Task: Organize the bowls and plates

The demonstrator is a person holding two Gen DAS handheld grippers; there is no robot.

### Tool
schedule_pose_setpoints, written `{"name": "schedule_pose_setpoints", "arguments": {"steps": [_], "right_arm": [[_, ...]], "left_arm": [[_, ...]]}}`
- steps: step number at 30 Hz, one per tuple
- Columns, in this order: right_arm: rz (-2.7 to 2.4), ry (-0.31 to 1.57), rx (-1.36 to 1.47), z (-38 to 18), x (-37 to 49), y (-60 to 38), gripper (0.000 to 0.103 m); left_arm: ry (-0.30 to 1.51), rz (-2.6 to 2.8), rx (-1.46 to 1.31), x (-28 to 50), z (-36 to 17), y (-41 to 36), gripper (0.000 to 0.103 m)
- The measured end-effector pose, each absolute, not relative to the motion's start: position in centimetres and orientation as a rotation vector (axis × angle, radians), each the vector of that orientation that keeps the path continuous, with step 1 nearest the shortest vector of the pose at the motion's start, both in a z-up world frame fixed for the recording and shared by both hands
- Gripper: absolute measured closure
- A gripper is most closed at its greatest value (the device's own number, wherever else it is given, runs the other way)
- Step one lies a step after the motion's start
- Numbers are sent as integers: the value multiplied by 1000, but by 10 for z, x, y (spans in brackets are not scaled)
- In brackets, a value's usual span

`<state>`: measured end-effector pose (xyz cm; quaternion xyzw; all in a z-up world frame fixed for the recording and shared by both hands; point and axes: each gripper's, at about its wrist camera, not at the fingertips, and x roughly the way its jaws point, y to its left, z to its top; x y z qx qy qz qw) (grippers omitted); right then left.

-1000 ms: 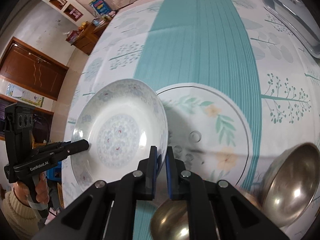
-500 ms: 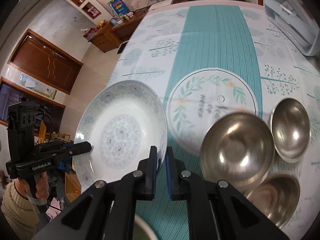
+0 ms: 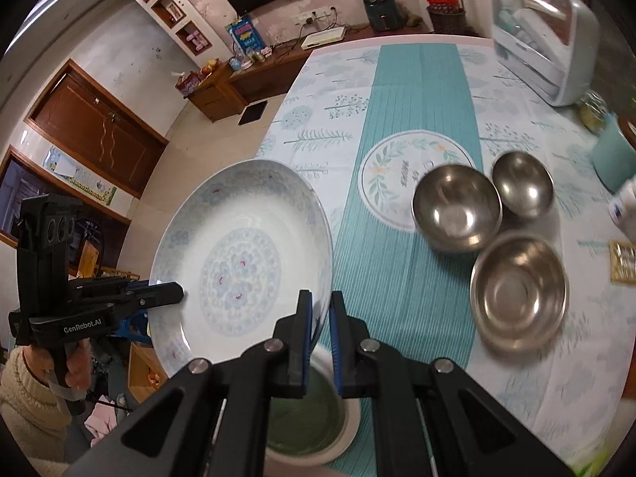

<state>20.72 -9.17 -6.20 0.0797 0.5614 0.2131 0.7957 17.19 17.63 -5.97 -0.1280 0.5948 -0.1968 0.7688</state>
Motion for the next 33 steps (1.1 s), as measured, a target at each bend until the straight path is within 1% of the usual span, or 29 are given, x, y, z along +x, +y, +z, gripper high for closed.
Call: {"name": "schedule_pose_setpoints", "arguments": {"steps": [3, 7, 12, 17, 25, 33], "right_arm": [[433, 1199, 187, -63, 175, -91, 95], [405, 1211, 233, -80, 133, -91, 95], [380, 1227, 227, -116, 89, -82, 95], [370, 1247, 257, -160, 62, -77, 95], [351, 1298, 307, -221, 36, -75, 95], [314, 1301, 280, -244, 36, -72, 95]], "left_arm": [[1298, -466, -243, 140, -64, 175, 91], [1325, -503, -227, 106, -89, 177, 90], [1356, -502, -215, 71, -131, 180, 89], [1377, -471, -199, 42, -170, 182, 89], [1387, -421, -176, 28, -214, 180, 89], [1392, -404, -168, 33, -240, 178, 89]]}}
